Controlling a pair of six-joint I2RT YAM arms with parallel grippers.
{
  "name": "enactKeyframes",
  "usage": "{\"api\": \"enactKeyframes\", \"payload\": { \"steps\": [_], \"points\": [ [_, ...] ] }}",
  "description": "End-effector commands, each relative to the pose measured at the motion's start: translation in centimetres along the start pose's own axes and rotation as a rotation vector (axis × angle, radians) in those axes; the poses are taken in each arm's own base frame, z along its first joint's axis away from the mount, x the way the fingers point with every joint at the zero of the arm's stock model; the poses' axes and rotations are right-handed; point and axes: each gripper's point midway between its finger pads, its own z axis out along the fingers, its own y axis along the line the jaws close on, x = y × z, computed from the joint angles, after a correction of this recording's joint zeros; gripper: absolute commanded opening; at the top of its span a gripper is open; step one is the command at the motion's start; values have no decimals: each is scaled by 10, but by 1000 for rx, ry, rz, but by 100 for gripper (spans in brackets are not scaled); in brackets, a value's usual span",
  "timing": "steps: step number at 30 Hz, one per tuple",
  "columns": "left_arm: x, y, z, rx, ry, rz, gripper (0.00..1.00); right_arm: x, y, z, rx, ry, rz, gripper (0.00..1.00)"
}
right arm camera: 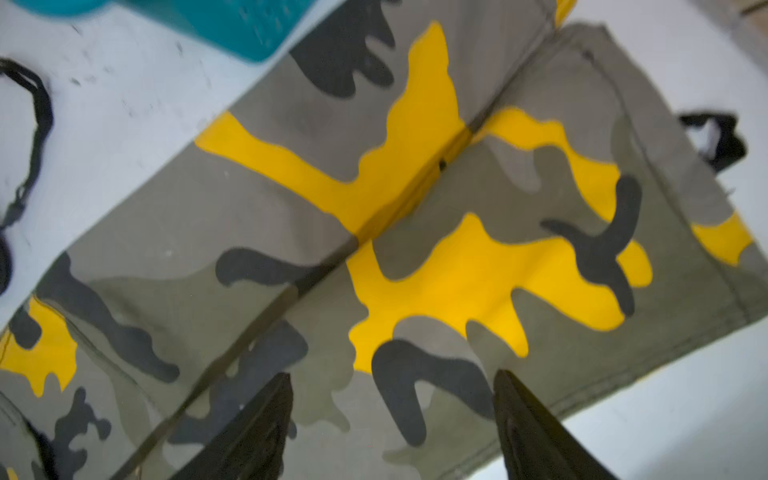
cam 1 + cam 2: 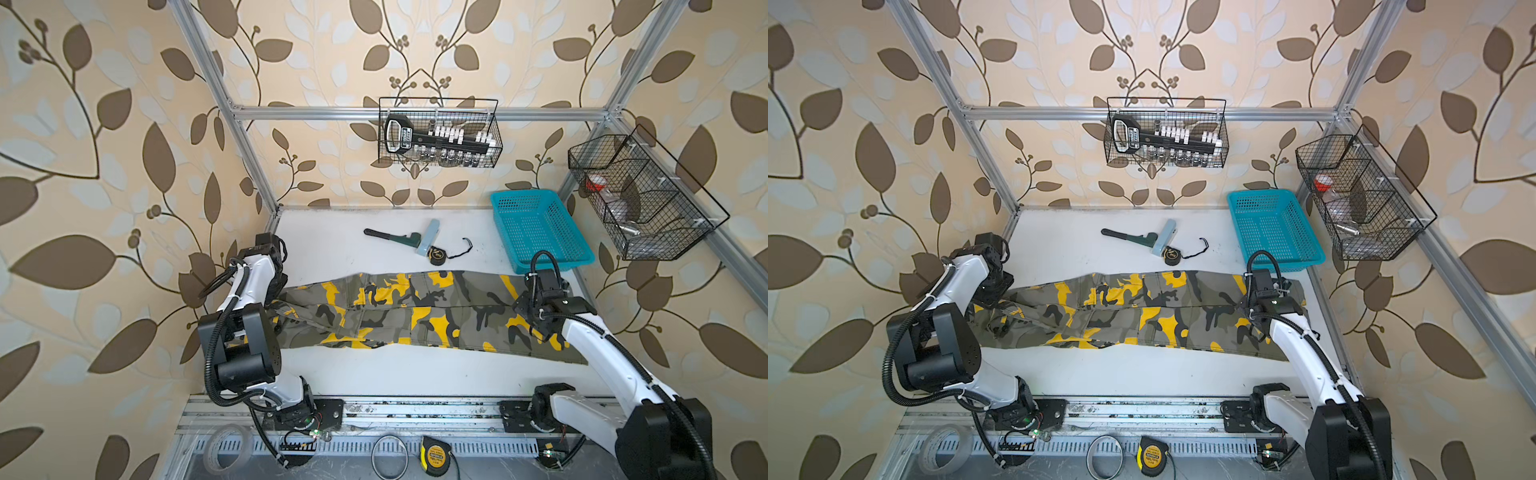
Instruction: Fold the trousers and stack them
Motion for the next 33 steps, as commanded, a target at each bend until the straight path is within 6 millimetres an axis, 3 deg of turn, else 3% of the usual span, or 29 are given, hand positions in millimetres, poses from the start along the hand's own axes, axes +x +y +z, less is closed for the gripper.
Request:
{"api": "enactKeyframes", "payload": {
  "steps": [1,4,7,17,20,22,28,33],
  "points": [
    [-11,-10,-26,66,-32,59,68,46,-28,0,86,166,97,78],
    [-12,-11,-45,111,-36,90,72,73,-40,0,115,244,177,78],
    [1,-6,-60,172,-9,98,73,85,-39,7,88,253,243,79],
    [76,15,-53,236,178,157,74,78,-40,37,179,189,273,75],
    [95,12,-49,245,212,194,74,83,-39,49,185,200,270,60],
    [104,9,-45,259,244,199,74,81,-45,53,210,174,252,43],
    [118,18,-40,214,254,213,73,60,-53,47,214,61,212,3],
    [128,12,-30,238,280,195,66,35,-45,27,160,3,211,0]
  ]
}}
